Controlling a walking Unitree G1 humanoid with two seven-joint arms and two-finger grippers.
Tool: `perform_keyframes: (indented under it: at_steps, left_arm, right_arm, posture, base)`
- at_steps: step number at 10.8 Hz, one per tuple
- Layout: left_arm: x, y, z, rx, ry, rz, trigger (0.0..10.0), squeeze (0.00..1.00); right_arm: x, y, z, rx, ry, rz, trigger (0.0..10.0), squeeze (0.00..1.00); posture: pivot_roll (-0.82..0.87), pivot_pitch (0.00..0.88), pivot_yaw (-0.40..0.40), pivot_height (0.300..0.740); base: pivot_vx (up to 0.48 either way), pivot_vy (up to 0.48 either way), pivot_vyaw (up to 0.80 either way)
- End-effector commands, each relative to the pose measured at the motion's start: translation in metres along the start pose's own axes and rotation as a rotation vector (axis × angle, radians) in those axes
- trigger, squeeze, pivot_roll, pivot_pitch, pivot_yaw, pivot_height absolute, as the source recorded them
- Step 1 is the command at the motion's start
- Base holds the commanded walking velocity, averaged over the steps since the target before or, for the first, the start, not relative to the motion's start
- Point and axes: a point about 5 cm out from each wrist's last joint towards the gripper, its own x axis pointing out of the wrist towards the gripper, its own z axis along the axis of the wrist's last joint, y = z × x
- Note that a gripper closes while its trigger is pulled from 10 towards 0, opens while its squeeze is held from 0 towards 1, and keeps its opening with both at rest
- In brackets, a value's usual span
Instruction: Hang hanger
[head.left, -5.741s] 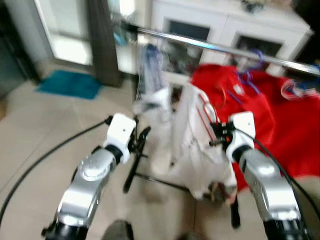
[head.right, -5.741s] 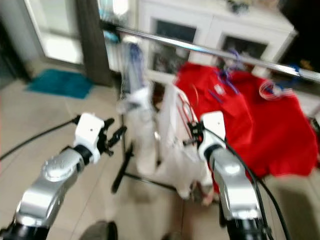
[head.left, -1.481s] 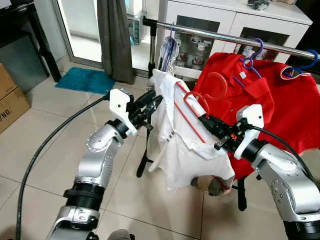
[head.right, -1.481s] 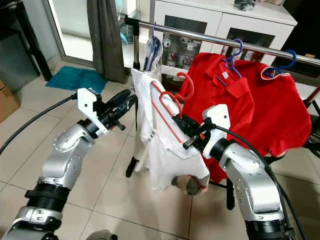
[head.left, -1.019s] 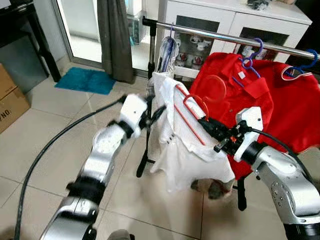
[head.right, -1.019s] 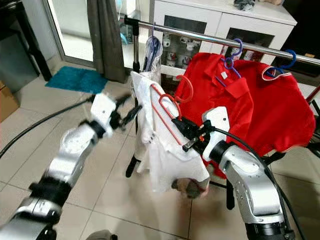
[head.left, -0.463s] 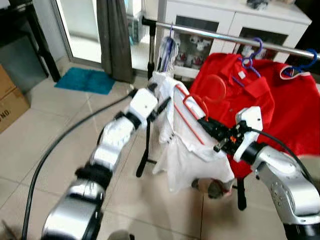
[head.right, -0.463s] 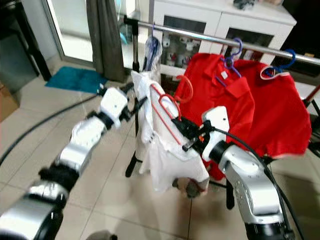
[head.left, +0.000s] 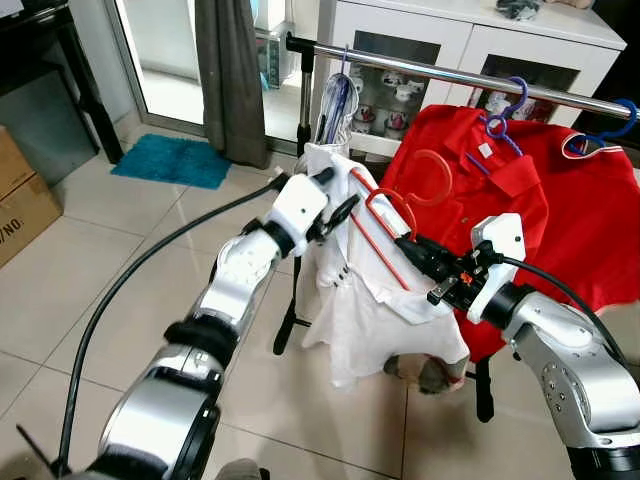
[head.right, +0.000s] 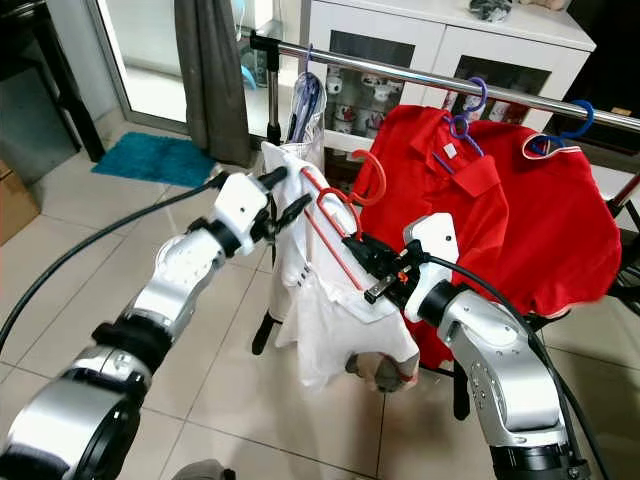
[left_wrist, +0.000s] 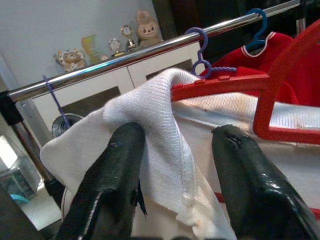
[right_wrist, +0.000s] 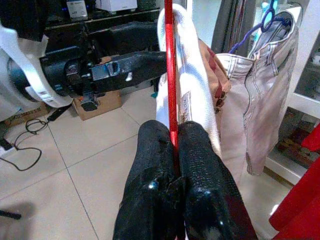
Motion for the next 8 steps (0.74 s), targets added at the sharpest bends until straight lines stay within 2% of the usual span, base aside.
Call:
perform_keyframes:
  at_steps: [1,4,8]
  left_arm:
    - [0.005,0.001,0.004,0.006,-0.009,-0.008,0.0,0.0]
    - [0.005,0.007,-0.002,-0.003,0.049,0.019,0.0,0.0]
    - [0.003,0.011,-0.005,-0.005,0.057,0.044,0.0,0.0]
  right_arm:
    - [0.001,-0.001,0.013,-0.036,-0.045,0.024,0.0,0.0]
    - [0.0,0.001,0.013,-0.034,-0.045,0.042,0.0,0.0]
    - [-0.002,0.002,0.012,-0.032,-0.04,0.047,0.0,0.0]
  posture:
    - [0.03,0.0,-0.061,0.74]
    - [0.03,0.0,-0.059,0.74]
    - [0.03,0.0,-0.062,0.74]
  base:
    - [0.0,0.0,0.0]
    - [0.0,0.0,0.0]
    - [0.0,0.0,0.0]
